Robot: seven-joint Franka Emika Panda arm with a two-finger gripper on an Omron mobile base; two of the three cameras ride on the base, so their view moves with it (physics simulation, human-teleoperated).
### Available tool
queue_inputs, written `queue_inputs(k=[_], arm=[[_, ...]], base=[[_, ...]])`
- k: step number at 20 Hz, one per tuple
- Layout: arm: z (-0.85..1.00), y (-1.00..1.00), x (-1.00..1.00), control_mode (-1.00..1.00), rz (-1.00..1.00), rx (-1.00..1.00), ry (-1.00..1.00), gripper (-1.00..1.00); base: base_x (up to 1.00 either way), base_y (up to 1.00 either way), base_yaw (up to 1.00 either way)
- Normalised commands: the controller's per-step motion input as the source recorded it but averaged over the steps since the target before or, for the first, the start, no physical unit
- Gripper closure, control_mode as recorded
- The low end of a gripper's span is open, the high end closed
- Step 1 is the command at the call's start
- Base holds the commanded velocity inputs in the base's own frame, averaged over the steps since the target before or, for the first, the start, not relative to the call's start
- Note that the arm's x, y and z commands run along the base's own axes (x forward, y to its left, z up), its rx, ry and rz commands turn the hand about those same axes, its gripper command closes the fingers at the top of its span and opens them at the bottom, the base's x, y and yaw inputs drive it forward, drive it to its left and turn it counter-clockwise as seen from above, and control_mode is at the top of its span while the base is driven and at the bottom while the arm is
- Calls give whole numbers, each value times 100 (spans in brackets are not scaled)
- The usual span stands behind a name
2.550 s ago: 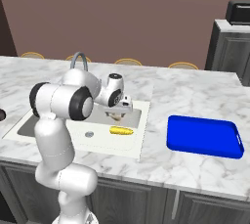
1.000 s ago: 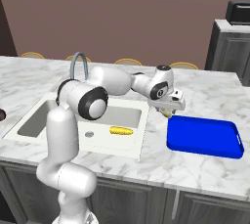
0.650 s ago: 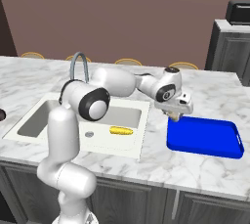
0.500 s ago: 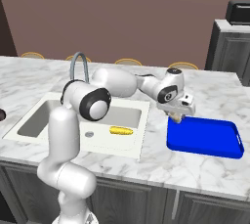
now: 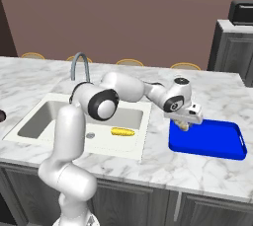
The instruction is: Pick up all produce items and place them in the sink. Turn on the sink faucet to wash them. Then turn the sink off and put them in the tray.
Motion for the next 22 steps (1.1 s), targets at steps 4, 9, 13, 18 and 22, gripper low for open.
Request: queue_inputs(k=[4, 9, 13, 18, 22], arm=[[-28, -29, 4, -100, 0, 1, 0, 100], [-17, -10, 0, -100, 0, 2, 0, -100], [3, 0, 0, -100, 0, 4, 0, -100], [39, 17, -9, -100, 0, 2, -3, -100], [54, 31, -15, -100, 0, 0, -5, -100]], base=[[0, 0, 0], [0, 0, 0], [0, 0, 0], [0, 0, 0], [0, 0, 0]])
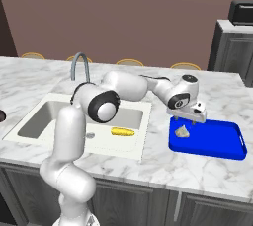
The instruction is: Pick up all produce items and place them in the sink. Turn on the sink faucet to wash them. Then turn the sink off and put them in the tray.
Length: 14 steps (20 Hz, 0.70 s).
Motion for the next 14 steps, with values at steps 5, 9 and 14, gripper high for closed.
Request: queue_inputs(k=[5, 9, 14], arm=[[58, 56, -45, -100, 0, 0, -6, -100], [22, 87, -67, -100, 0, 0, 0, -100], [17, 100, -45, -100, 0, 0, 0, -100]], base=[[0, 0, 0], [0, 0, 0], [0, 0, 0]])
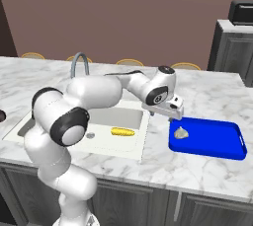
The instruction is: Pick up all produce items and place them in the sink. Turn on the sink faucet to wash them. Then turn the sink off and put them in the tray.
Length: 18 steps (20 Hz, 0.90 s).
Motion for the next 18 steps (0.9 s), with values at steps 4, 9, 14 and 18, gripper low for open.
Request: queue_inputs(k=[4, 9, 14, 18], arm=[[20, 100, -18, -100, 0, 0, 0, -100], [10, 99, 0, -100, 0, 0, 0, -100], [0, 82, 3, -100, -1, 0, 2, -100], [0, 52, 18, -100, -4, 0, 12, -100]], base=[[0, 0, 0], [0, 0, 0], [0, 0, 0], [0, 0, 0]])
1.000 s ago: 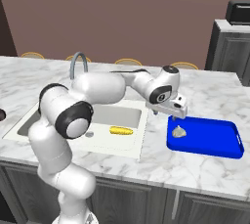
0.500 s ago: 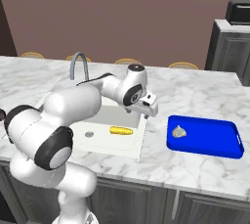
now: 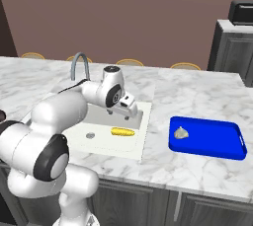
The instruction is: Pick up all produce items and place them in the sink. Turn on the sink faucet to wash them. Then turn the sink off and put them in the tray.
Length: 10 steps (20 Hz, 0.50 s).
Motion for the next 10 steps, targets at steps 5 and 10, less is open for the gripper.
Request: queue_inputs(k=[5, 10], arm=[[-12, 37, 34, -100, -9, 0, 13, -100], [-36, 11, 41, -100, -19, 0, 11, -100]], base=[[0, 0, 0], [0, 0, 0]])
